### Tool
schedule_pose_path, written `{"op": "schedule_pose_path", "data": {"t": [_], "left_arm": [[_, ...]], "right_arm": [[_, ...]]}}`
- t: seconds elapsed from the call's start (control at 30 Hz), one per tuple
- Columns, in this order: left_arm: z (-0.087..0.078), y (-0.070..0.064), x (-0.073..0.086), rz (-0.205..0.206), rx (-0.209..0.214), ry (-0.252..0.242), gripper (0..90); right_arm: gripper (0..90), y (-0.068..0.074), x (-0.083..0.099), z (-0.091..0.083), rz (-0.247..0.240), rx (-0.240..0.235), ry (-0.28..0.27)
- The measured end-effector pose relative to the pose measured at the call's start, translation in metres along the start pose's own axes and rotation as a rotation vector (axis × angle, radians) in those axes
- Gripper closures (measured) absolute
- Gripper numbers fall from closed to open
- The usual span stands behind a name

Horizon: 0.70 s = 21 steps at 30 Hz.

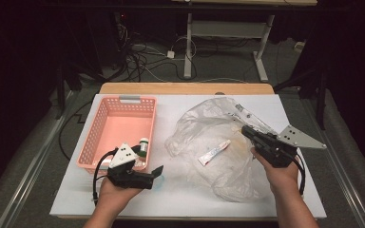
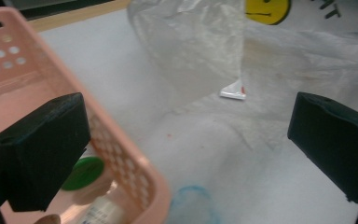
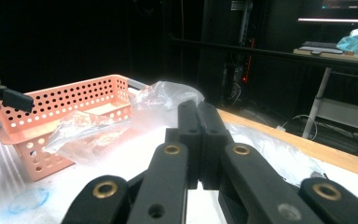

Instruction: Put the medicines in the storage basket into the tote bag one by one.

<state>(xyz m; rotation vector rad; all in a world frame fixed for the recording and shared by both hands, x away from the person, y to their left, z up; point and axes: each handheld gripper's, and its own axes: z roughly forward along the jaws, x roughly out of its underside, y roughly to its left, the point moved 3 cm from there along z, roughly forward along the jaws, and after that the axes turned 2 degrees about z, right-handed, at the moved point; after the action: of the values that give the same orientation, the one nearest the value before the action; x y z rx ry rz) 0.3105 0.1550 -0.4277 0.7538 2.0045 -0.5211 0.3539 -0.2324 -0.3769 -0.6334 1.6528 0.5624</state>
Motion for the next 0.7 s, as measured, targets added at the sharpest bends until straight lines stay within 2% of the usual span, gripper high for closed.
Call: {"op": "schedule_pose_path", "data": {"t": [0.03,0.07,0.1,0.13,0.23,0.3,0.33,0.57,0.7], "left_arm": [[0.0,0.0,0.0,0.0,0.0,0.0,0.0],[-0.004,0.009,0.003,-0.018,-0.018,0.006,0.0],[-0.004,0.009,0.003,-0.018,-0.018,0.006,0.0],[-0.008,0.017,0.005,-0.041,-0.033,0.003,0.0],[-0.014,0.029,0.007,-0.06,-0.061,0.004,0.0],[-0.016,0.032,0.008,-0.065,-0.067,0.006,0.0],[-0.018,0.037,0.01,-0.064,-0.088,0.015,0.0],[-0.028,0.056,0.017,-0.11,-0.136,0.011,0.0],[-0.033,0.065,0.021,-0.121,-0.17,0.015,0.0]], "right_arm": [[90.0,0.0,0.0,0.0,-0.001,-0.001,0.001],[90.0,0.0,0.0,0.0,-0.001,0.0,0.001],[90.0,0.0,0.0,0.0,-0.001,0.0,0.001],[90.0,0.0,0.0,0.0,-0.001,0.001,0.001],[90.0,0.0,0.0,0.0,0.0,0.001,0.0],[90.0,-0.001,0.0,0.0,-0.004,0.003,0.0],[90.0,-0.001,0.001,0.0,-0.003,0.004,0.002],[90.0,-0.003,0.003,0.001,-0.002,0.008,0.009],[90.0,-0.002,0.002,0.0,-0.002,0.008,0.009]]}}
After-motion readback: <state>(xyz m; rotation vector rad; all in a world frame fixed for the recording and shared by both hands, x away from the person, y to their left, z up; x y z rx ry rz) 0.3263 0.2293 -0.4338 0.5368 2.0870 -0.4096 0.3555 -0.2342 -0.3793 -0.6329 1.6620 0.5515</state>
